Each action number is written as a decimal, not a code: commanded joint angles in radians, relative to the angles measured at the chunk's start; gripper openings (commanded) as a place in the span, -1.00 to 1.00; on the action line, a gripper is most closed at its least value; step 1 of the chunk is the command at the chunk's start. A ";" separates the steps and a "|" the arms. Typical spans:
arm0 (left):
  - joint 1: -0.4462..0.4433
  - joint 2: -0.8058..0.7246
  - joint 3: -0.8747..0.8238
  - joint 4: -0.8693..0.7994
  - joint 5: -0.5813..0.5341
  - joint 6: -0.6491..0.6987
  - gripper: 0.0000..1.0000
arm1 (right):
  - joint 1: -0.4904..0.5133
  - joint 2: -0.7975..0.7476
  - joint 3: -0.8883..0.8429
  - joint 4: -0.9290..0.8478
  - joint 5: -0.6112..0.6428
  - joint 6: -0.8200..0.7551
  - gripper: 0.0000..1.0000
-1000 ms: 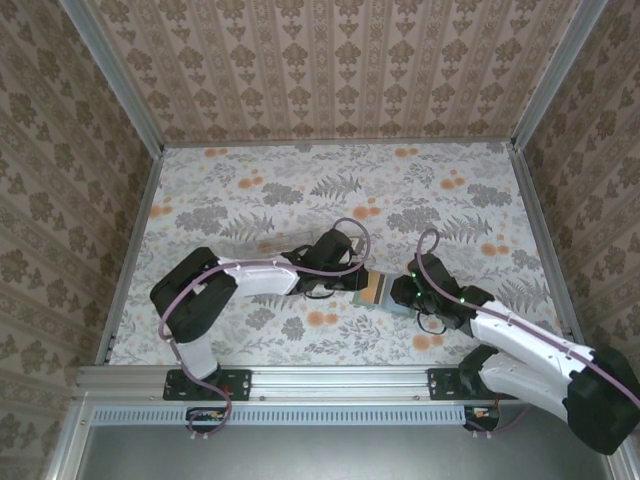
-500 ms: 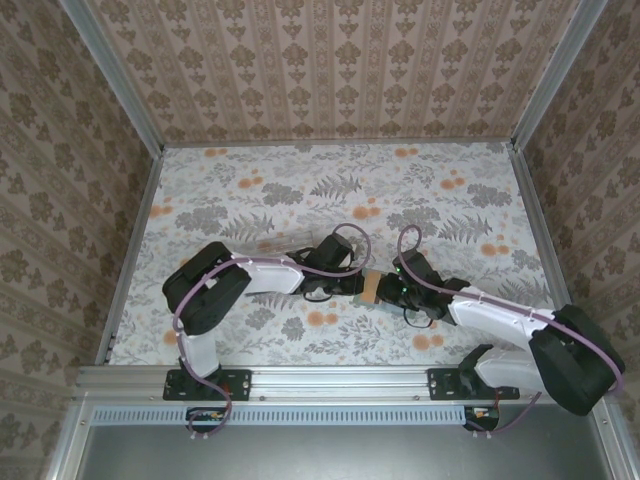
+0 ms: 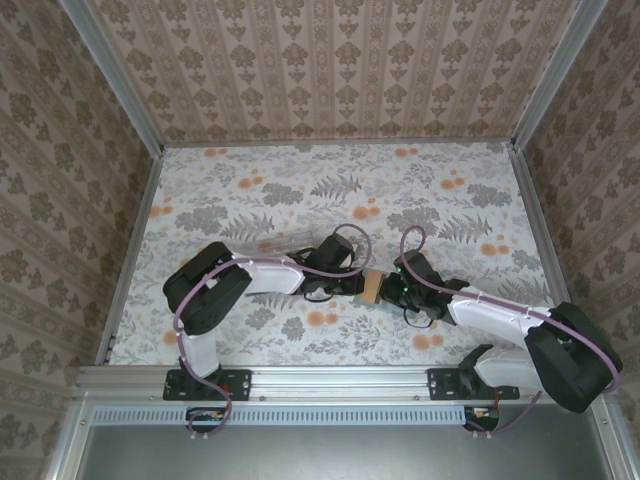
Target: Take the credit cards out of the card holder
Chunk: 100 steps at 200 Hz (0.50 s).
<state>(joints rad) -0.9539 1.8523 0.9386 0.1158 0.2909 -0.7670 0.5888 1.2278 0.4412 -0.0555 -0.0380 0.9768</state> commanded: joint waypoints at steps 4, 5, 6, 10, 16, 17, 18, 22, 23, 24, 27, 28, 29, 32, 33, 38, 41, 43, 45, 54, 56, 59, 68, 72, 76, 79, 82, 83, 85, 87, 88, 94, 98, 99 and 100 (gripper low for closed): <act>-0.010 0.036 0.011 -0.048 -0.013 -0.011 -0.90 | -0.013 -0.007 -0.029 -0.008 -0.001 0.021 -0.68; -0.011 0.036 0.011 -0.048 -0.012 -0.011 -0.90 | -0.013 -0.006 -0.030 -0.007 -0.002 0.022 -0.68; -0.011 0.036 0.011 -0.048 -0.013 -0.011 -0.90 | -0.013 -0.006 -0.030 -0.006 -0.002 0.022 -0.68; -0.011 0.036 0.012 -0.048 -0.013 -0.011 -0.90 | -0.013 -0.002 -0.031 -0.002 -0.005 0.023 -0.69; -0.011 0.036 0.011 -0.048 -0.013 -0.010 -0.91 | -0.016 0.003 -0.033 0.002 -0.009 0.024 -0.69; -0.011 0.036 0.011 -0.047 -0.013 -0.011 -0.91 | -0.016 0.004 -0.033 0.004 -0.009 0.024 -0.69; -0.010 0.036 0.011 -0.048 -0.013 -0.011 -0.91 | -0.016 0.005 -0.033 0.005 -0.009 0.025 -0.69; -0.012 0.036 0.011 -0.047 -0.013 -0.010 -0.91 | -0.016 0.009 -0.034 0.007 -0.012 0.024 -0.69; -0.011 0.036 0.011 -0.048 -0.013 -0.011 -0.91 | -0.016 0.009 -0.033 0.008 -0.012 0.024 -0.70; -0.011 0.036 0.011 -0.049 -0.013 -0.011 -0.91 | -0.017 0.010 -0.034 0.009 -0.013 0.024 -0.70; -0.012 0.035 0.011 -0.049 -0.013 -0.011 -0.91 | -0.018 0.014 -0.033 0.010 -0.015 0.025 -0.70; -0.012 0.035 0.011 -0.049 -0.013 -0.011 -0.91 | -0.018 0.014 -0.033 0.011 -0.015 0.025 -0.70; -0.012 0.035 0.012 -0.049 -0.013 -0.011 -0.91 | -0.018 0.015 -0.033 0.012 -0.016 0.026 -0.70; -0.013 0.035 0.011 -0.050 -0.013 -0.011 -0.91 | -0.018 0.017 -0.033 0.013 -0.017 0.026 -0.70; -0.013 0.035 0.012 -0.049 -0.013 -0.011 -0.91 | -0.018 0.017 -0.033 0.014 -0.018 0.026 -0.70; -0.012 0.035 0.011 -0.048 -0.013 -0.011 -0.91 | -0.018 0.022 -0.032 0.013 -0.017 0.028 -0.71; -0.012 0.035 0.012 -0.051 -0.013 -0.011 -0.91 | -0.018 0.023 -0.032 0.014 -0.018 0.029 -0.71; -0.012 0.035 0.013 -0.051 -0.014 -0.010 -0.91 | -0.018 0.022 -0.032 0.014 -0.018 0.029 -0.71; -0.012 0.035 0.013 -0.051 -0.015 -0.009 -0.91 | -0.018 0.023 -0.032 0.013 -0.018 0.029 -0.71; -0.012 0.035 0.013 -0.051 -0.013 -0.010 -0.91 | -0.018 0.021 -0.033 0.016 -0.018 0.030 -0.71; -0.013 0.035 0.013 -0.050 -0.012 -0.010 -0.91 | -0.019 0.021 -0.033 0.016 -0.016 0.030 -0.71; -0.014 0.035 0.013 -0.051 -0.012 -0.010 -0.91 | -0.018 0.020 -0.034 0.017 -0.016 0.030 -0.70; -0.013 0.036 0.014 -0.050 -0.013 -0.010 -0.91 | -0.020 0.020 -0.035 0.018 -0.016 0.029 -0.71; -0.013 0.036 0.015 -0.050 -0.012 -0.009 -0.91 | -0.021 0.021 -0.035 0.017 -0.019 0.028 -0.71; -0.015 0.036 0.014 -0.050 -0.012 -0.011 -0.91 | -0.021 0.023 -0.034 0.019 -0.019 0.027 -0.70; -0.014 0.036 0.015 -0.050 -0.012 -0.010 -0.91 | -0.022 0.025 -0.033 0.018 -0.021 0.026 -0.71; -0.015 0.036 0.016 -0.051 -0.011 -0.009 -0.91 | -0.023 0.026 -0.033 0.020 -0.023 0.026 -0.70; -0.015 0.037 0.016 -0.051 -0.010 -0.009 -0.91 | -0.023 0.027 -0.033 0.021 -0.023 0.026 -0.70; -0.015 0.037 0.016 -0.050 -0.010 -0.009 -0.91 | -0.023 0.028 -0.034 0.024 -0.026 0.026 -0.70; -0.015 0.037 0.017 -0.049 -0.010 -0.009 -0.91 | -0.024 0.030 -0.035 0.028 -0.028 0.027 -0.70; -0.015 0.038 0.017 -0.049 -0.010 -0.009 -0.91 | -0.024 0.031 -0.035 0.029 -0.028 0.027 -0.70; -0.016 0.039 0.017 -0.049 -0.009 -0.009 -0.91 | -0.025 0.035 -0.037 0.041 -0.035 0.027 -0.70; -0.018 0.039 0.019 -0.049 -0.008 -0.010 -0.91 | -0.026 0.037 -0.039 0.049 -0.041 0.028 -0.70; -0.017 0.039 0.020 -0.048 -0.007 -0.010 -0.91 | -0.027 0.038 -0.039 0.051 -0.042 0.029 -0.70; -0.017 0.039 0.019 -0.048 -0.007 -0.010 -0.91 | -0.027 0.038 -0.040 0.053 -0.044 0.029 -0.70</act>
<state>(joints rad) -0.9569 1.8530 0.9413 0.1146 0.2901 -0.7670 0.5709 1.2453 0.4198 -0.0437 -0.0444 0.9924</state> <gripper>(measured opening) 0.048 0.149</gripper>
